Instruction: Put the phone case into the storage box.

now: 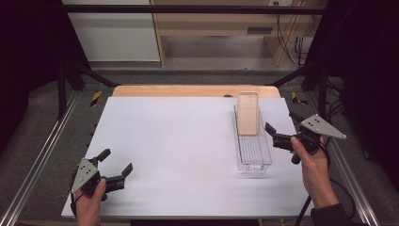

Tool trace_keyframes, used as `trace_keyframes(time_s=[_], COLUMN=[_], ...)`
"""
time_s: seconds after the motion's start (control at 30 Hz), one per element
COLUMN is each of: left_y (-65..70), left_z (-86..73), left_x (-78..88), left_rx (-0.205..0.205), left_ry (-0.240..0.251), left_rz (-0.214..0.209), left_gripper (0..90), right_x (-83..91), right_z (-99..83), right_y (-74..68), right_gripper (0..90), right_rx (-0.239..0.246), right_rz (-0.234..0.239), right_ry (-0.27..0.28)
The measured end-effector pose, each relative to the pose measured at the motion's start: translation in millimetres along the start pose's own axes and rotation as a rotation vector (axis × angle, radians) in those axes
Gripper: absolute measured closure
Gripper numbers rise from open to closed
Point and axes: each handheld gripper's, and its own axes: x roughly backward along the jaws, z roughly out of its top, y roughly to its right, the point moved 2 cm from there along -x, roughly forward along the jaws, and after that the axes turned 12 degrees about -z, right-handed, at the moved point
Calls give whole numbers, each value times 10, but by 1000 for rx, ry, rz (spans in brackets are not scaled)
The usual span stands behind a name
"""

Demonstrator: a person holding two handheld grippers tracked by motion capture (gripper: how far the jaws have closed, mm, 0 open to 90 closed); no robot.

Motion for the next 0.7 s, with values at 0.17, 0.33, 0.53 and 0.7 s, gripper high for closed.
trace_keyframes(time_s=[0.17,0.33,0.53,0.7], left_y=[2,5,8,15], left_z=[0,0,7,8], left_x=[-1,-2,0,-3], left_rx=[0,0,-3,-5], left_ry=[0,0,6,5], left_rz=[0,-2,-4,-9], left_gripper=[15,15,15,15], right_x=[34,71,111,140], right_z=[-58,-103,-161,-224], right_y=[22,43,66,91], right_gripper=[20,19,19,19], right_rx=[-5,-9,-14,-16], right_rz=[0,-3,-5,-10], right_ry=[-1,2,-1,-1])
